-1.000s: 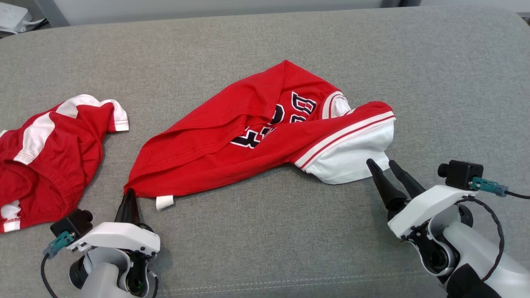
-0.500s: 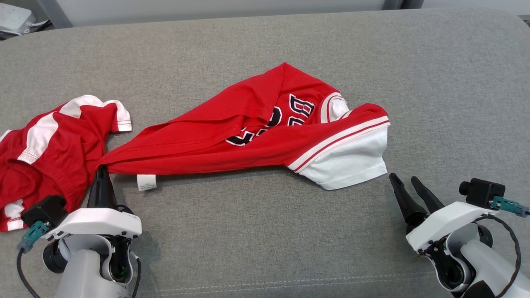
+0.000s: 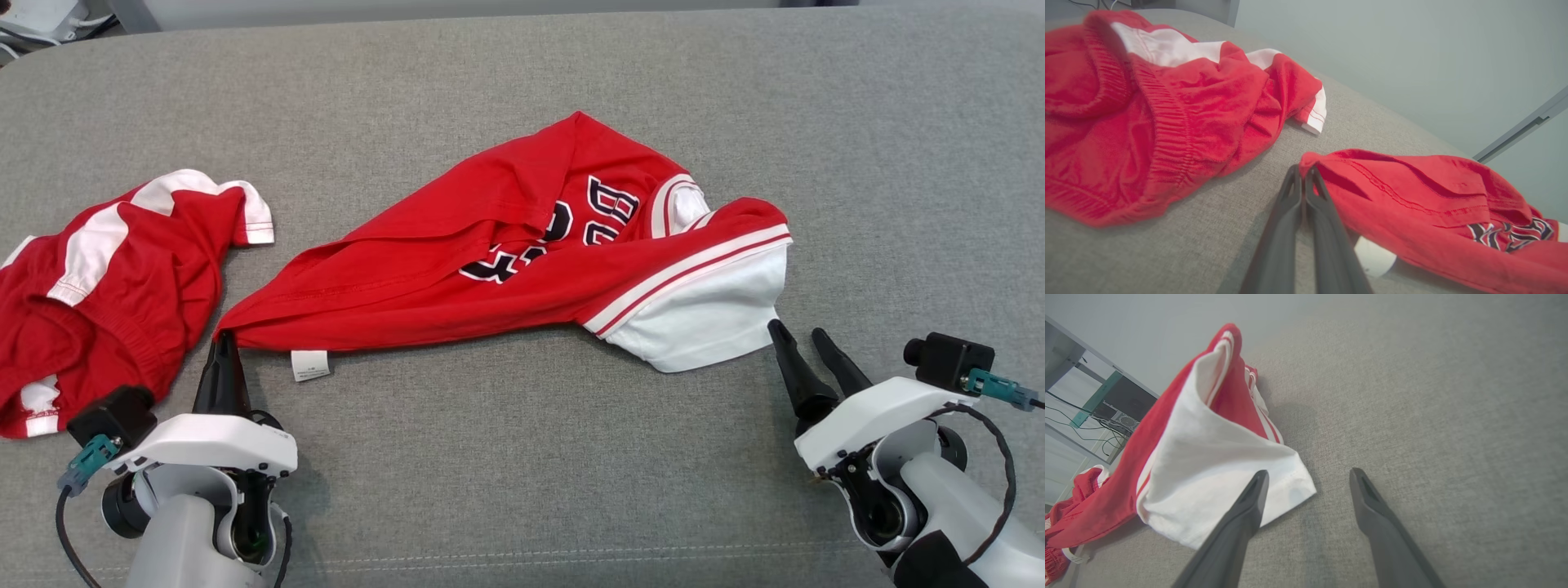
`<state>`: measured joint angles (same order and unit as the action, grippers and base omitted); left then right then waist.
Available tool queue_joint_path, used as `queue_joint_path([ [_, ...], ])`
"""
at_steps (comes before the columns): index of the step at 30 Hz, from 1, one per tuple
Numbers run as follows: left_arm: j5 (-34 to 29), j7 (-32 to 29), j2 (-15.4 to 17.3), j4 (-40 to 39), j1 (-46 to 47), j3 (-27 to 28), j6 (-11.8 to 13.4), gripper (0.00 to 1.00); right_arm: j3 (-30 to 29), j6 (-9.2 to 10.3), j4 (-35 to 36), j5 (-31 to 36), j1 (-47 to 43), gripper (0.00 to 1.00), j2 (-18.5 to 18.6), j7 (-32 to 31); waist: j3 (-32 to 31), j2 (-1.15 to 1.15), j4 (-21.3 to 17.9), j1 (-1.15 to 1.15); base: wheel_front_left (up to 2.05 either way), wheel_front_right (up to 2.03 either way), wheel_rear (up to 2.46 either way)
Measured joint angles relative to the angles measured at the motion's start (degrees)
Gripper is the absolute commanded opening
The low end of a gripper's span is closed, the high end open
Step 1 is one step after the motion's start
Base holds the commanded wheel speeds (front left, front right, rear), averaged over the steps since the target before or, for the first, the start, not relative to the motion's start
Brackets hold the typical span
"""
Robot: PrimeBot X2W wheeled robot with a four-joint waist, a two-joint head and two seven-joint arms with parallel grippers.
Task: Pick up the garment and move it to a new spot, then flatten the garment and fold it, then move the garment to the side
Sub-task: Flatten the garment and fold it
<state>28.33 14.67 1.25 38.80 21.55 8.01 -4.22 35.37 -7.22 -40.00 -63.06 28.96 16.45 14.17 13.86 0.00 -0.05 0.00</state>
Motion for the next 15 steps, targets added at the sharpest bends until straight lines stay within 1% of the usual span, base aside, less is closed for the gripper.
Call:
queue_joint_path([
  [6,0.01,0.00,0.02,-0.22,0.08,-0.78,0.00,0.00,-1.12,0.00,-1.58,2.07,0.52,1.00,-0.46,0.00,1.09,0.00,0.38,0.00,0.00,0.00,0.00],
  [15,0.03,0.00,0.03,-0.98,0.39,-1.68,0.01,0.00,-0.43,0.00,-2.14,2.21,2.51,1.00,-1.03,0.10,2.33,0.00,1.09,0.00,0.00,0.00,0.00],
])
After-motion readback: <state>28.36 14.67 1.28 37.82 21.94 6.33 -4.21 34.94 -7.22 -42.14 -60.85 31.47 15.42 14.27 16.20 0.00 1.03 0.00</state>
